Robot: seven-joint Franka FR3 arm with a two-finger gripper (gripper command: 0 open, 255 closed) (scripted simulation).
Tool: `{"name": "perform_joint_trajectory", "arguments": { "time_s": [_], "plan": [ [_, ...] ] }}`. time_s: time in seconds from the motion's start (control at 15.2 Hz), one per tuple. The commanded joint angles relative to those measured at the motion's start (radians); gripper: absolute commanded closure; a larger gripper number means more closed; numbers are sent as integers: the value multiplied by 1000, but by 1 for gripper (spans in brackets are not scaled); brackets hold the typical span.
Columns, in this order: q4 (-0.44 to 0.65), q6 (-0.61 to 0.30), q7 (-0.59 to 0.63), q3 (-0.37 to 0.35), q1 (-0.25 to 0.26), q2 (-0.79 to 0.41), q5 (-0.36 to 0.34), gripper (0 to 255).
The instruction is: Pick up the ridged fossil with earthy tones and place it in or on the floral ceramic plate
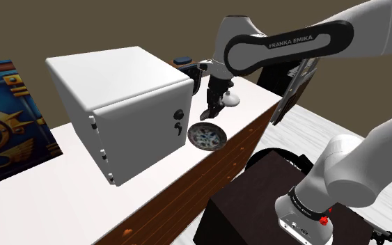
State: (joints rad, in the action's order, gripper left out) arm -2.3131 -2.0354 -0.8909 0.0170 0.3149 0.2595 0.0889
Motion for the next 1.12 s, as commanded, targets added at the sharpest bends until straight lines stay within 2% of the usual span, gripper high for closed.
{"name": "perform_joint_trajectory", "arguments": {
  "time_s": [0.0, 0.79, 1.06],
  "plan": [
    [-57, -10, 22, -15, 10, 49, 4, 255],
    [-155, -183, 5, -16, 13, -26, 16, 255],
    [-160, -193, 4, -16, 13, -32, 16, 255]
  ]
}}
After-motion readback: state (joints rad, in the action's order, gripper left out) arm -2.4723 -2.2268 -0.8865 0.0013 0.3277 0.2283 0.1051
